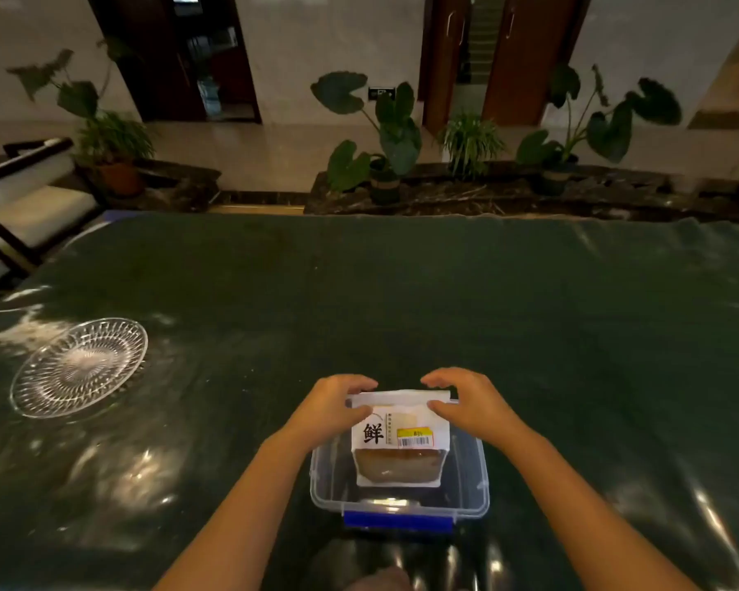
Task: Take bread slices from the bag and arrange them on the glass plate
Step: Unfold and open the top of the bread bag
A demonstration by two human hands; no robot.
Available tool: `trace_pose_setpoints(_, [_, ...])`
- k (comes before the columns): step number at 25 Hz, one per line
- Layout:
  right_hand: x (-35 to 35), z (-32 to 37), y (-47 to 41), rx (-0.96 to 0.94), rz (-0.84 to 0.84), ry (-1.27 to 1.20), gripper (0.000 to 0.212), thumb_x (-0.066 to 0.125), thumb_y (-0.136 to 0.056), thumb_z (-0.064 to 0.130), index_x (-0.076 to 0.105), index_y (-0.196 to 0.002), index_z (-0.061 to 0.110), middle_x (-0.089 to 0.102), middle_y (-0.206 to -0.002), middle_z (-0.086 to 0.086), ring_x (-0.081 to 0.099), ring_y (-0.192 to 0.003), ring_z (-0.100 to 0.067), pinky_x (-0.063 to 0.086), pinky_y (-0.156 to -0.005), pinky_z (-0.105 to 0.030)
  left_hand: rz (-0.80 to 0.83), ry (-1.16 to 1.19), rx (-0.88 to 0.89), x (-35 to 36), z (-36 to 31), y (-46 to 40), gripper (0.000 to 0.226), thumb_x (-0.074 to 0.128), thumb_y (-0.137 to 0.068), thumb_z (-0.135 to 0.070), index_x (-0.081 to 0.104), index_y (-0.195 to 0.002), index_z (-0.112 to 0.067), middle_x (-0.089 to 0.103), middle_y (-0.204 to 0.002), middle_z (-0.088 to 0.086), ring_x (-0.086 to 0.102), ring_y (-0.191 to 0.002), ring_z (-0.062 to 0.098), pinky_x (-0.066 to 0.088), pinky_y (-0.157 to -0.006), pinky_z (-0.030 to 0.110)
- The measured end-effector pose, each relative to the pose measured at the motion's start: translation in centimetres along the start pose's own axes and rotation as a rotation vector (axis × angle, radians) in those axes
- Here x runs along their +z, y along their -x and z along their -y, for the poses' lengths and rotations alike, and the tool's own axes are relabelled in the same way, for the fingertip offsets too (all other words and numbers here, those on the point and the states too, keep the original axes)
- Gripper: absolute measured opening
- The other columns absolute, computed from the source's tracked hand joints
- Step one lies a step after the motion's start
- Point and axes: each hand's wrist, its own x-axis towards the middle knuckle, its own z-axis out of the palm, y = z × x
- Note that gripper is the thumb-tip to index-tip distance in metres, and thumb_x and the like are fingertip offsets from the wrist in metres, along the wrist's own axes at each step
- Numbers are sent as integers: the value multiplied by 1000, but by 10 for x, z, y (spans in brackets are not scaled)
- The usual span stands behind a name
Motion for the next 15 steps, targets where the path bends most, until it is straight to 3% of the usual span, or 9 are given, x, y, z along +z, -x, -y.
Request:
trace_pose_setpoints(3, [5,-6,-5,57,15,-9,29,64,-82,12,64,-110,18,65,-114,-3,58,-105,-14,50,-88,-29,-14,46,-63,10,3,-3,34,66,-83,-14,63,-113,-28,63,-120,-5,51,-104,2,44,-81,19])
trace_pose_setpoints(10, [7,-21,-17,131,14,-65,10,64,-82,17,70,-91,19,66,-97,1,60,-89,-8,48,-70,-16,-97,98,-147,13,12,-10,15,68,-81,-15,70,-92,-25,64,-96,-8,59,-90,5,47,-64,14])
trace_pose_setpoints(15, [3,-29,-22,120,70,-90,7,64,-82,18,70,-86,20,64,-91,5,60,-86,-7,47,-68,-16,-77,106,-131,6,15,-12,15,68,-81,-14,69,-82,-29,64,-88,-12,60,-82,2,47,-63,13])
